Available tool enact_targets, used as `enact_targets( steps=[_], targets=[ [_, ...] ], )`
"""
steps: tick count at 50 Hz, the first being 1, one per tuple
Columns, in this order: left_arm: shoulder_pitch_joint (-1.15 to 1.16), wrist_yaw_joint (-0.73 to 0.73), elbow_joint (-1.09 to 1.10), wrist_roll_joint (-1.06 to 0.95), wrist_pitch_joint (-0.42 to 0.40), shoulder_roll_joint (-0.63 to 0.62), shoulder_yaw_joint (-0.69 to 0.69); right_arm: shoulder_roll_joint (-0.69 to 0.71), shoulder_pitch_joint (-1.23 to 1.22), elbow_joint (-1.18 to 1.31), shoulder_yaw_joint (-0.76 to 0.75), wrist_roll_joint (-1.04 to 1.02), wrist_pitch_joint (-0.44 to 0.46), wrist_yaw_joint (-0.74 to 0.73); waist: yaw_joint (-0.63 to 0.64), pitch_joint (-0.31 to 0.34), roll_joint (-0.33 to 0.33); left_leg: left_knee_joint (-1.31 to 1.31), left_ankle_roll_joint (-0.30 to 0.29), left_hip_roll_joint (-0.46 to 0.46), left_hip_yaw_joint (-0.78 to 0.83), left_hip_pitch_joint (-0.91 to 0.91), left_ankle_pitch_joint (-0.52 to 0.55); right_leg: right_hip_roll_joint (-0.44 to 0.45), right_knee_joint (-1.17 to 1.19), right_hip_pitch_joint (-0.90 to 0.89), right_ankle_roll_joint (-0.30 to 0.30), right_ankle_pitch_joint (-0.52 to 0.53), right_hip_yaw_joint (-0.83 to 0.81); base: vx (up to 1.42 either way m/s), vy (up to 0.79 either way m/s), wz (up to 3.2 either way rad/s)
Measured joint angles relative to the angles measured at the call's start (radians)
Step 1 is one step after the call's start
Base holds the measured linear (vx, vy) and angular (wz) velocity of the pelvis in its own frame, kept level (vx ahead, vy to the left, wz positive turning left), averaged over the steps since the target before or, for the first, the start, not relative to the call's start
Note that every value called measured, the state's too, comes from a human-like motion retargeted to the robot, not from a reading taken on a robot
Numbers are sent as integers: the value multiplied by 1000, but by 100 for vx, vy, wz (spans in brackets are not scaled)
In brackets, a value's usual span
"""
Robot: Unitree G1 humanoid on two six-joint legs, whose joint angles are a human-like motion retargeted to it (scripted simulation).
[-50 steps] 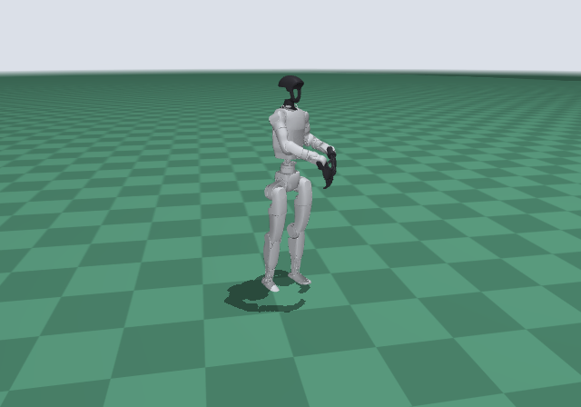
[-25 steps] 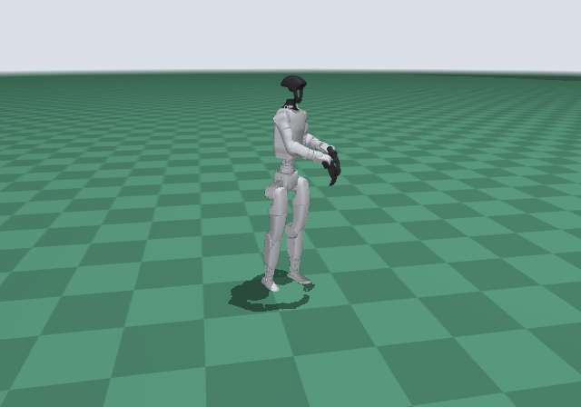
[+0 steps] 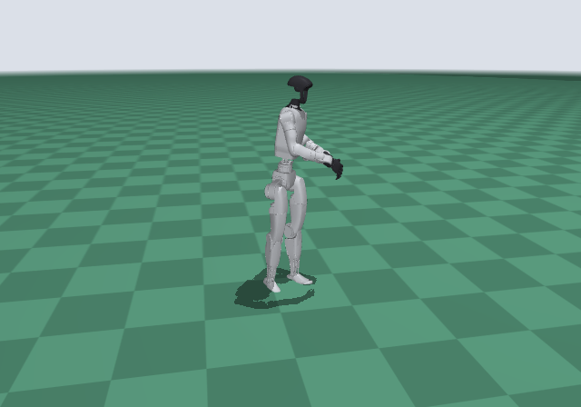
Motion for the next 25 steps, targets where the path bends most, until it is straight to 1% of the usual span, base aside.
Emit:
enact_targets(
  steps=[10, 15, 20, 25],
  targets=[
    [-4, 134, 106, 1, -17, -8, 7, 23, -2, -7, -49, -17, -49, -203, -27, 31, -23, -2, -58, 9, 30, -38, 22, -26, 89, -67, -5, -6, -55, -2, 1, 7],
    [-18, 192, 183, -3, -22, -19, 0, 33, -12, 2, -91, -25, -74, -304, -52, 40, -31, -2, -78, 9, 43, -45, 26, -49, 96, -117, 24, -9, -23, 0, 0, 0],
    [-23, 221, 294, -12, -26, -31, -5, 18, -8, -22, -153, -23, -101, -383, -78, 38, -40, -2, -82, 6, 62, -40, 21, -81, 93, -155, 56, 2, 12, 1, -1, -3],
    [-17, 204, 446, -28, -23, -57, -21, -5, 33, -53, -191, -19, -116, -385, -99, 26, -44, -1, -69, 16, 99, -13, -3, -82, 86, -135, 62, 0, 30, 7, -7, -30]
  ],
)
